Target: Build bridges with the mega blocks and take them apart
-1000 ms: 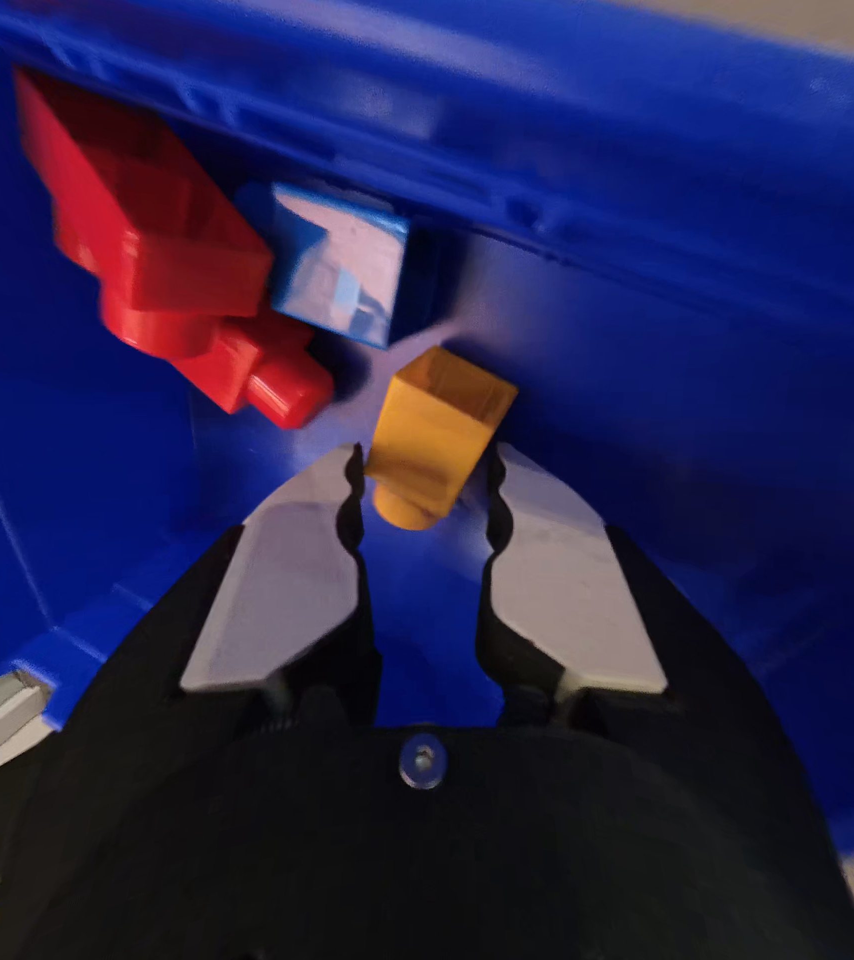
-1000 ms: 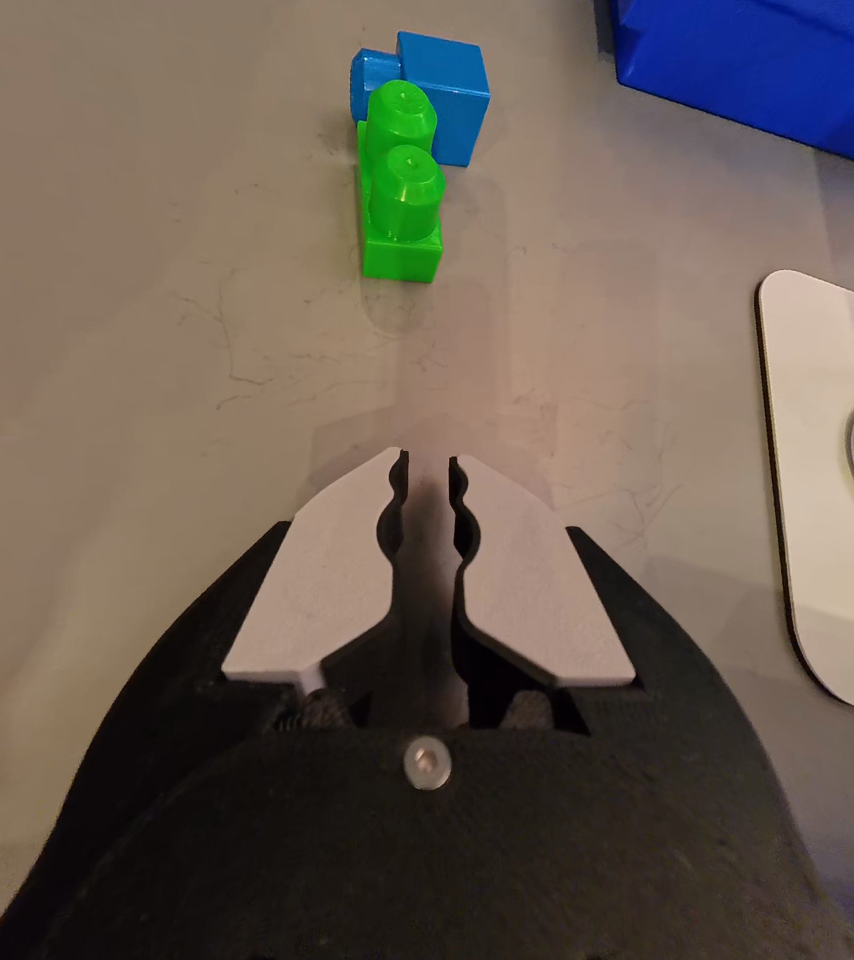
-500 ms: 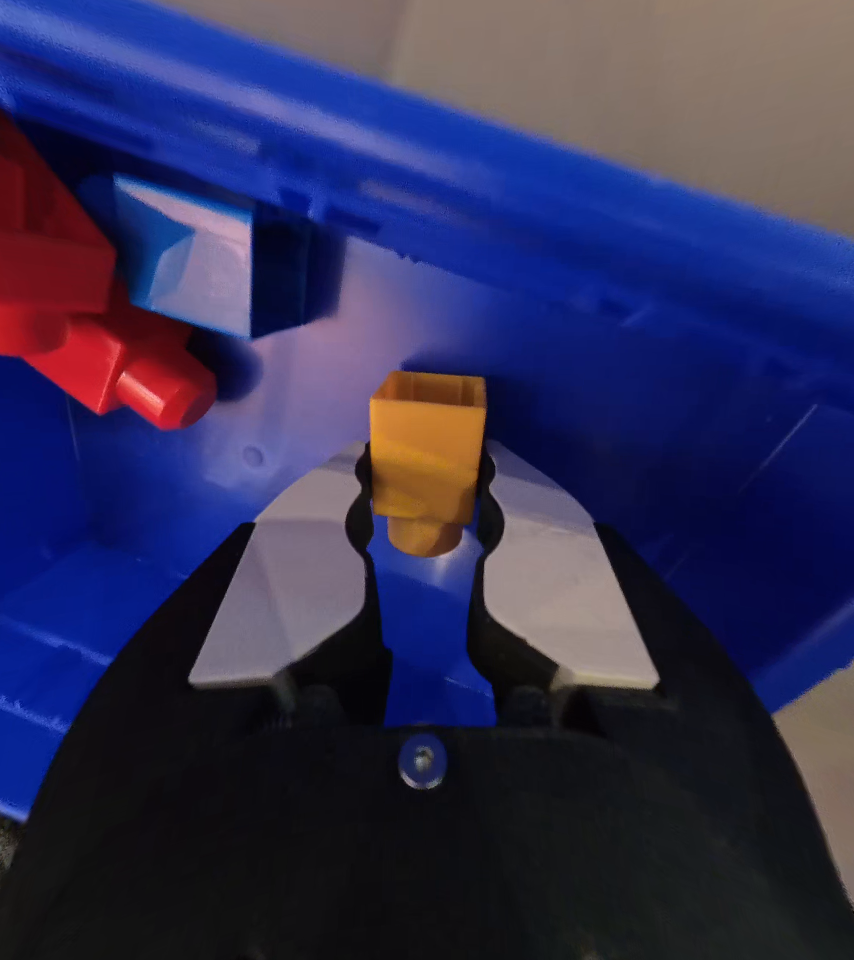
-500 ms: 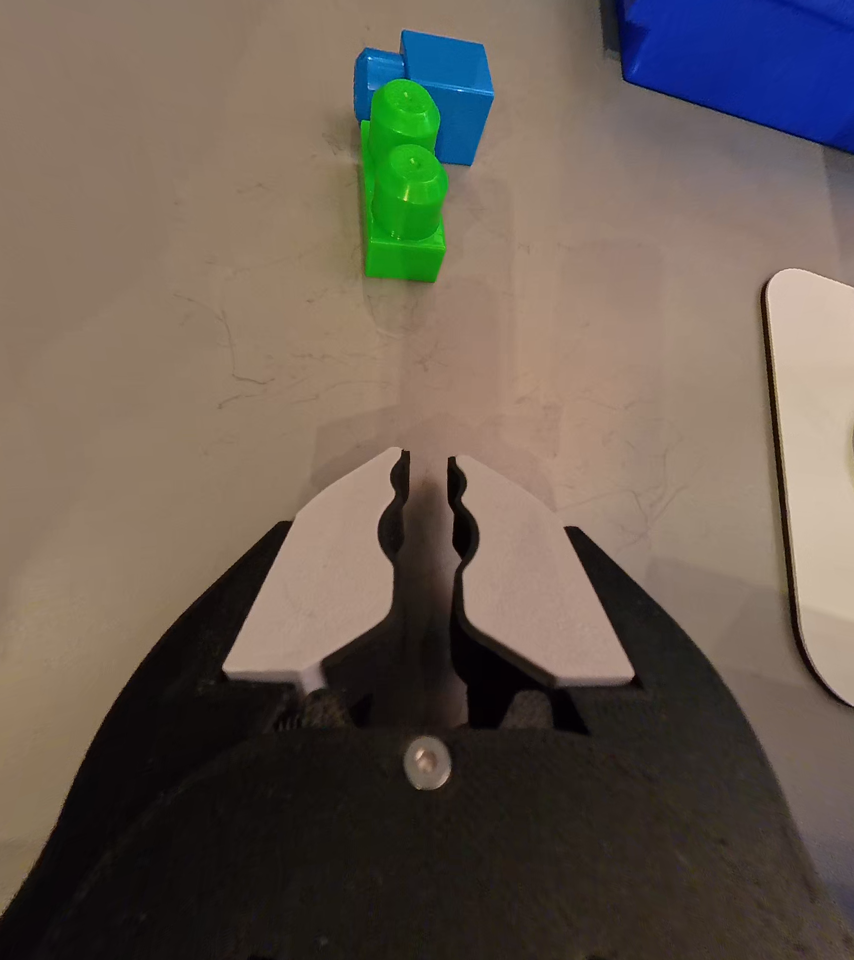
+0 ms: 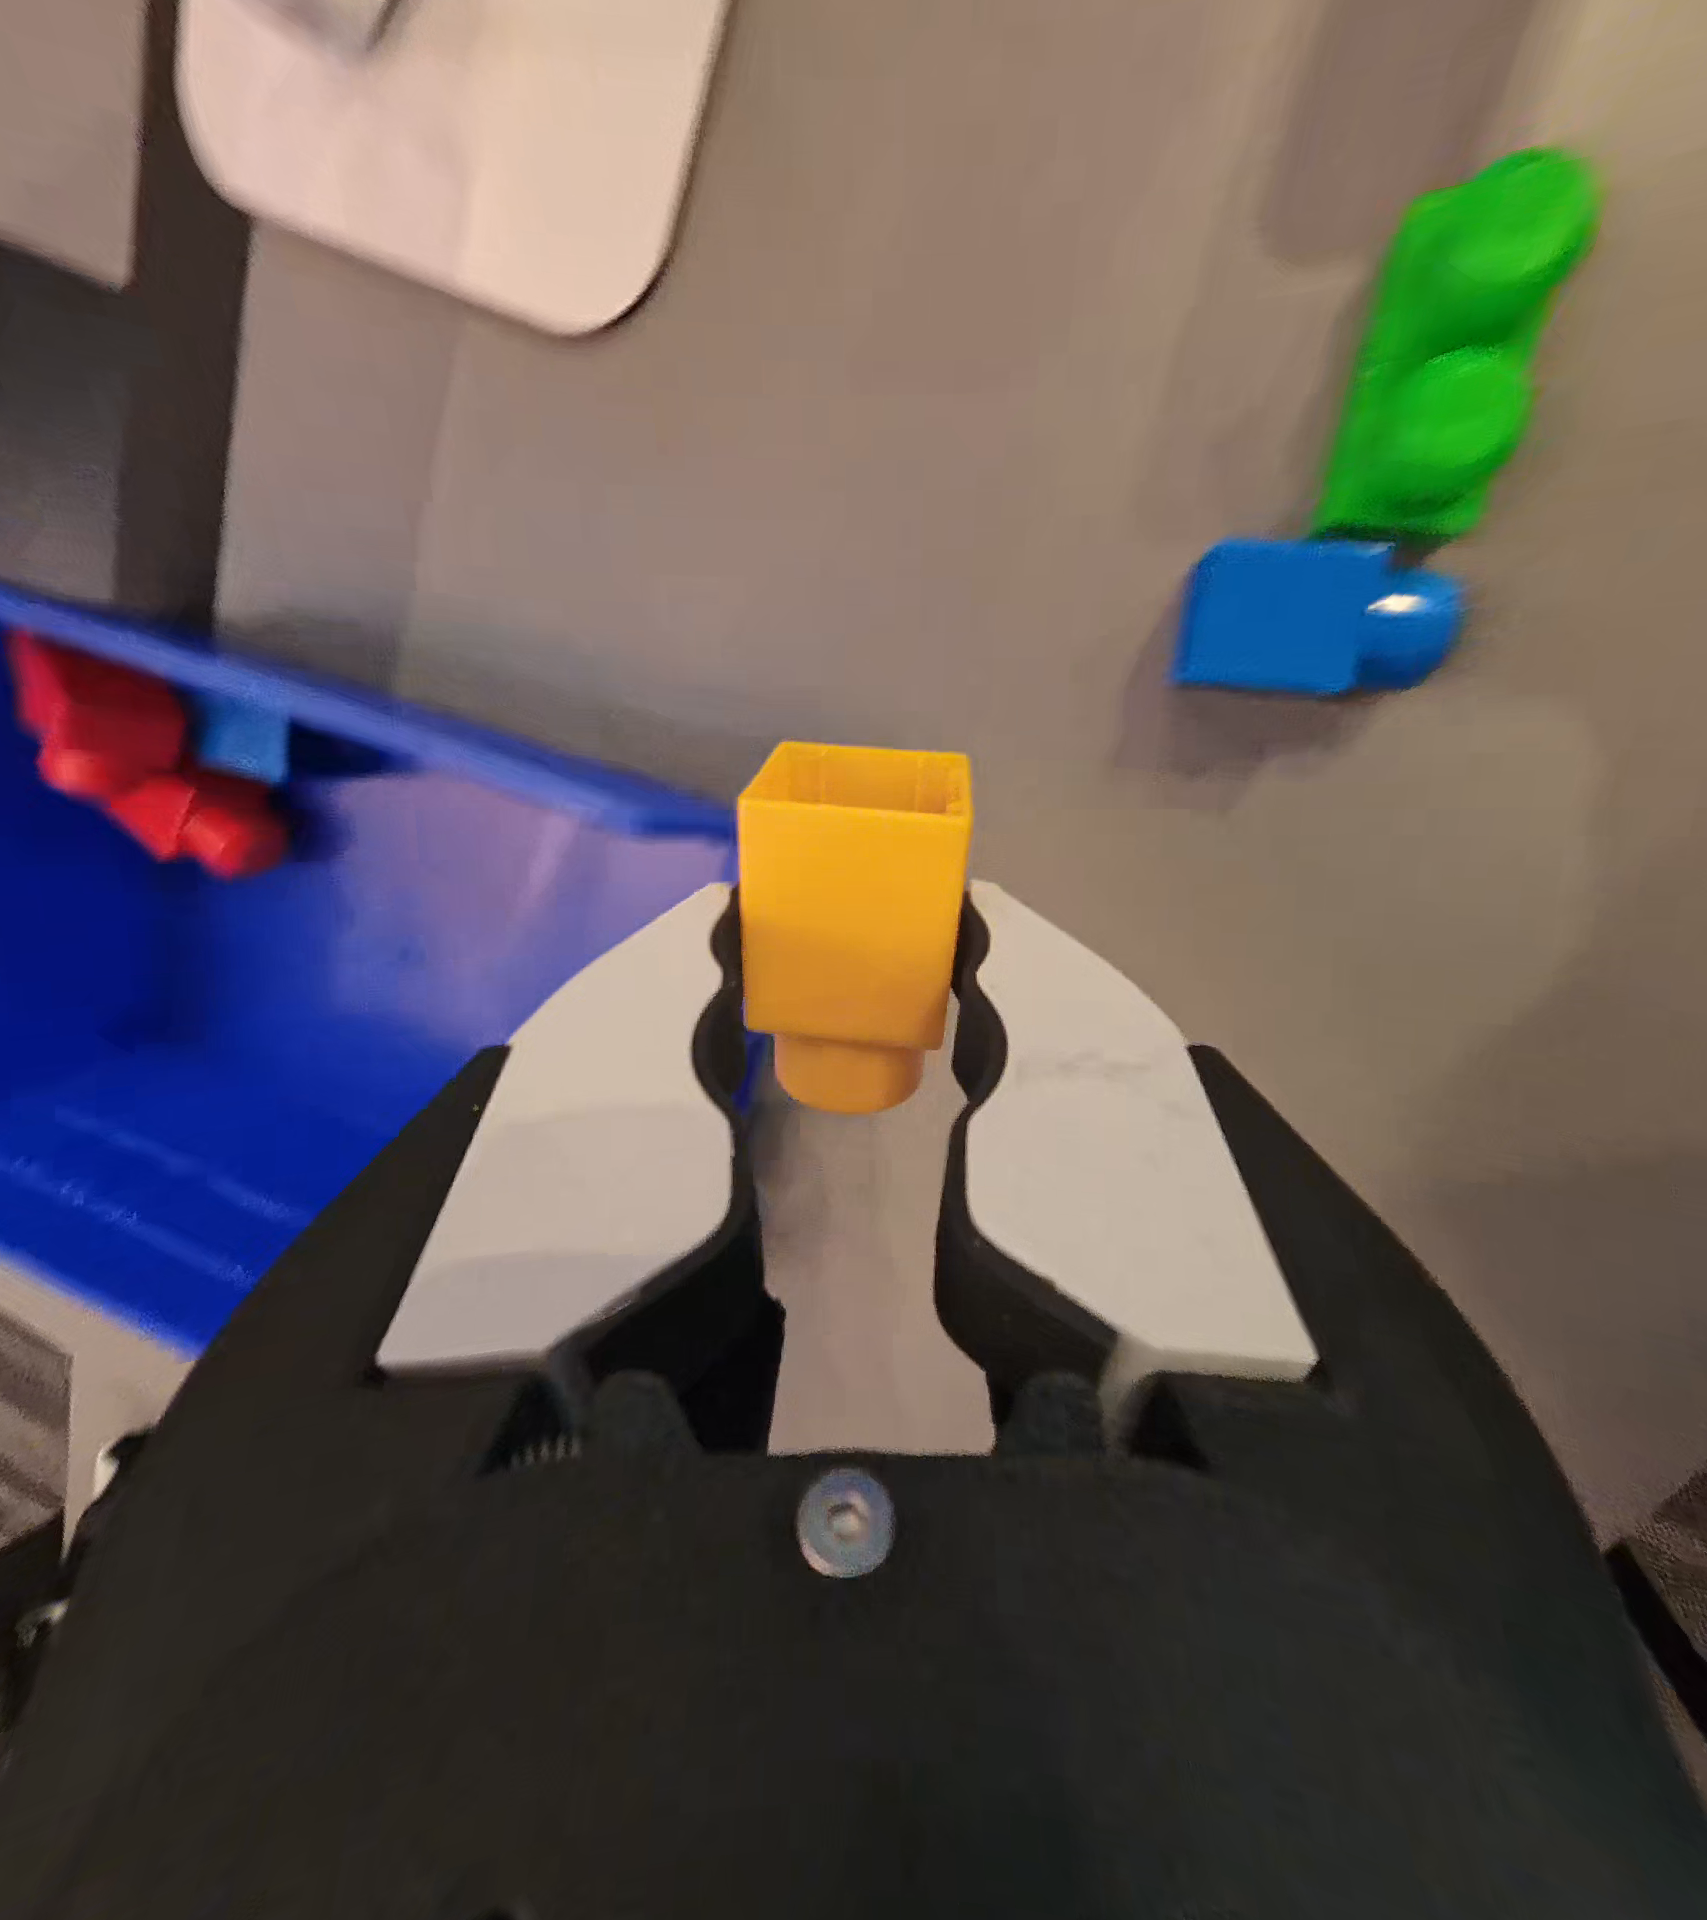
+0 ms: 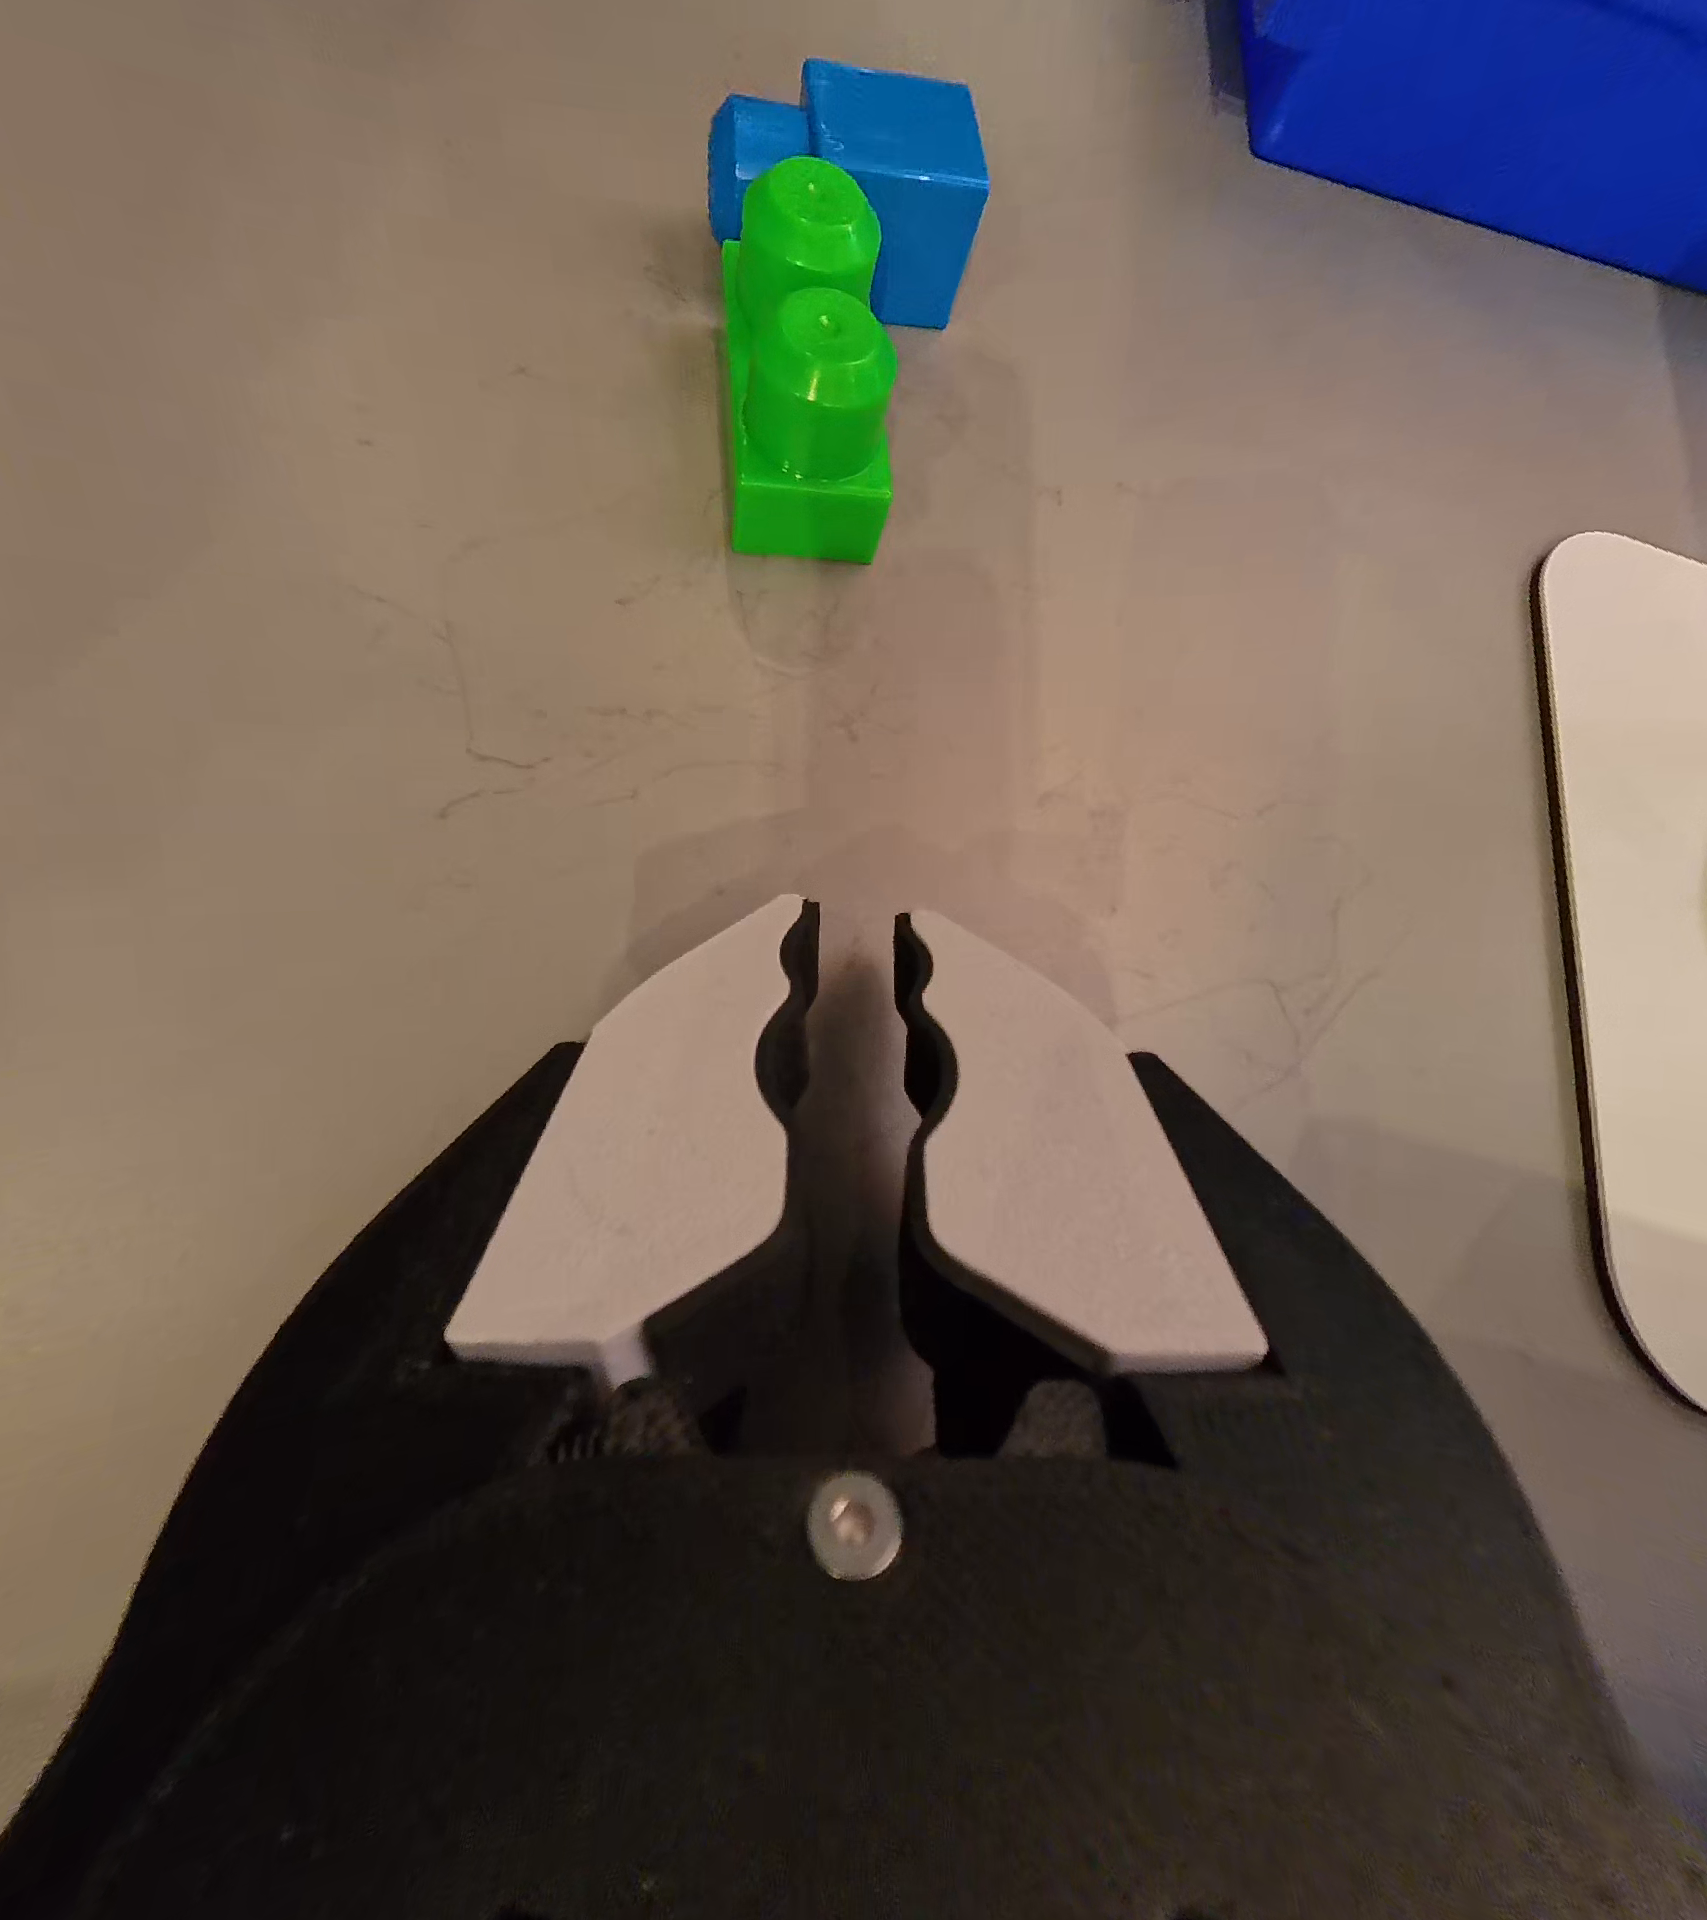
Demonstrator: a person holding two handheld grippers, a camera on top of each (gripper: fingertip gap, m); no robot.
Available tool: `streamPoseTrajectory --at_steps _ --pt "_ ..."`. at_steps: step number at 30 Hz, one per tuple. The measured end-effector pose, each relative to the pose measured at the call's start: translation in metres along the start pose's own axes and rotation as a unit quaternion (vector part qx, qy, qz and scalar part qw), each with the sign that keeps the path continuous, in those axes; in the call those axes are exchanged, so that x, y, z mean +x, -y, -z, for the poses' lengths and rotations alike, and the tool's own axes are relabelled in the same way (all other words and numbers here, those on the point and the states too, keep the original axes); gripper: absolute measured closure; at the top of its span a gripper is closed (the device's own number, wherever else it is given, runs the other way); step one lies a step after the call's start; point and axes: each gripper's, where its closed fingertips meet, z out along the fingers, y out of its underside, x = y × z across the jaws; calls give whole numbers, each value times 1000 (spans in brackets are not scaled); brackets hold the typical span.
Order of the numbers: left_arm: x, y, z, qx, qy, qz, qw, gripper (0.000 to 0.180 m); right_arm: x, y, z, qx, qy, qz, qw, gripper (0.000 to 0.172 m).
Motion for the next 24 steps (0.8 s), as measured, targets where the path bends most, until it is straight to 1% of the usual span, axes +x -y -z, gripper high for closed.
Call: streamPoseTrajectory --at_steps 2,4,7,10,13,15,19,21,22,23,24 --pt "26 19 -13 -1 -18 -18 1000 144 0 0 0 0 -1 0 1000 158" --pt "45 33 -30 -14 -32 -33 999 144 0 0 0 0 -2 1 1000 158" --pt "50 47 -57 -39 -35 -42 998 144 0 0 0 0 -2 1 1000 158" --pt "52 59 -78 -44 -73 -28 996 144 0 0 0 0 -2 2 1000 158" --pt "47 63 -93 -58 -87 -21 994 144 0 0 0 0 0 1 1000 158" --pt "49 58 -102 -83 -108 -17 991 144 0 0 0 0 0 2 1000 158" --pt "54 51 -119 -109 -125 -22 986 144 -1 0 0 0 1 3 1000 159" --pt "53 52 -124 -110 -116 -25 987 144 -1 0 0 0 1 3 1000 159" --pt "54 53 -125 -109 -117 -23 987 141 -1 0 0 1 1 3 1000 158" --pt "52 55 -125 -101 -115 -17 988 128 -1 0 0 1 0 3 1000 158" --pt "52 55 -124 -99 -119 -13 988 126 0 0 0 1 -1 3 1000 156"
